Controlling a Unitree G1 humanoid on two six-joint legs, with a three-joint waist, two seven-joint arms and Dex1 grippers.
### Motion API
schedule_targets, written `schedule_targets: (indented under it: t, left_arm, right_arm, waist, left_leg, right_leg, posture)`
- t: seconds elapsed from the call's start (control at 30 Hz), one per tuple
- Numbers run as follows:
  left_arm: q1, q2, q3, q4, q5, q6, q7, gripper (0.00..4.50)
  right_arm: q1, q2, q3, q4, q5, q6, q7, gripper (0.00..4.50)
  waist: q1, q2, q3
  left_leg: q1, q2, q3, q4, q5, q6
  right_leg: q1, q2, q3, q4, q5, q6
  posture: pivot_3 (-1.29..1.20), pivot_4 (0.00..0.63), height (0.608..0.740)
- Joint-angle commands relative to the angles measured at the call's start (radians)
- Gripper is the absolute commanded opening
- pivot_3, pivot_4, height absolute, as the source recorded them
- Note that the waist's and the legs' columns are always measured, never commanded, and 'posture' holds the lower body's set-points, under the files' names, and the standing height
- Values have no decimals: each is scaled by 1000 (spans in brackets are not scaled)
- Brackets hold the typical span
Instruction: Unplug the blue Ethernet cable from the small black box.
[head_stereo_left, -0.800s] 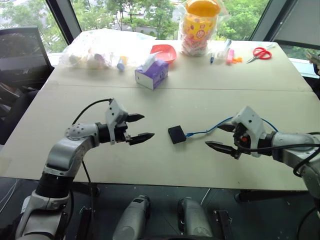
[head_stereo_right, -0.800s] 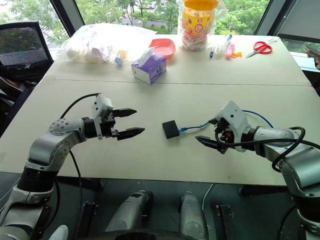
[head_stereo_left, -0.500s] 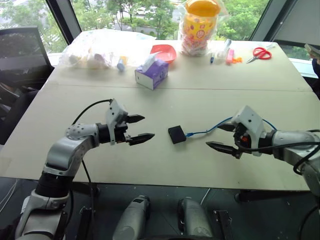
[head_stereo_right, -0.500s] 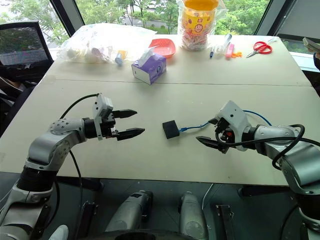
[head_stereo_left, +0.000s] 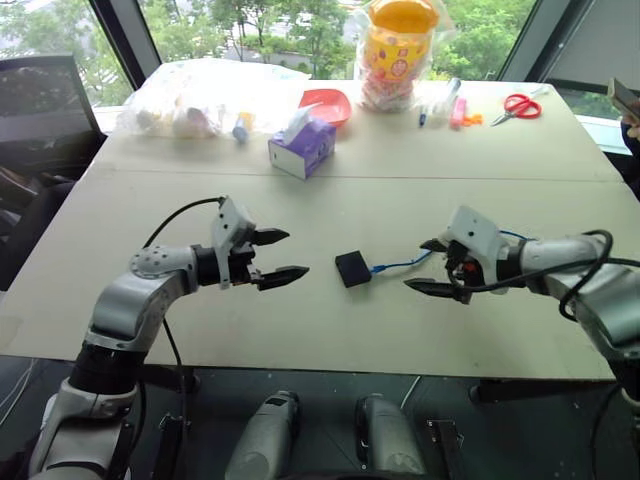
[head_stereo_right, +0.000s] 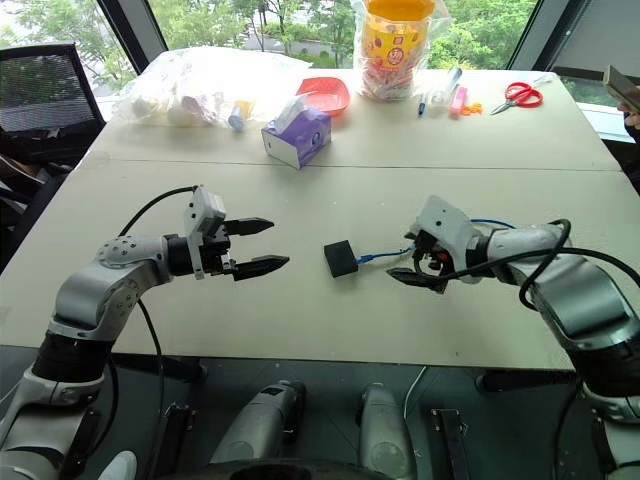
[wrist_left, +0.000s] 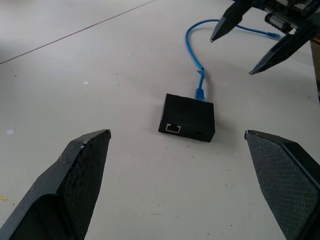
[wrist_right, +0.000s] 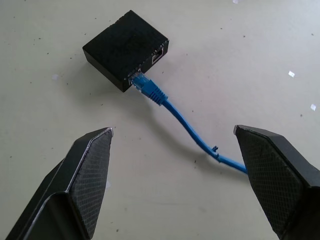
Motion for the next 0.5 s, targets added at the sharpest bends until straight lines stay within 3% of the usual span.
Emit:
schedule_targets:
  t: [0.03, 0.23, 0.5]
  left_arm:
    - [-14, 12, 17, -36, -7, -2, -2, 4473]
    - [4, 23, 26, -70, -15, 10, 5, 4473]
    - [20, 29, 37, -94, -16, 19, 22, 4473]
  right_arm:
    - [-101, 25, 93, 105, -91, -100, 85, 4072]
    - [-260, 109, 248, 352, -234, -275, 247, 4072]
    - [-400, 246, 350, 588, -366, -417, 380, 4072]
  waist:
    - [0, 0, 0]
    - [-1, 0, 0]
    - [-20, 0, 0]
  left_leg:
    - [0, 0, 0, 0, 0, 0]
    - [0, 0, 0, 0, 0, 0]
    - [0, 0, -1, 0, 1, -1]
  right_leg:
    - [0, 0, 0, 0, 0, 0]
    - [0, 0, 0, 0, 1, 1]
    - [0, 1, 0, 1, 1, 2]
  posture:
    - [0, 150, 740]
    - [0, 150, 740]
    - [0, 150, 740]
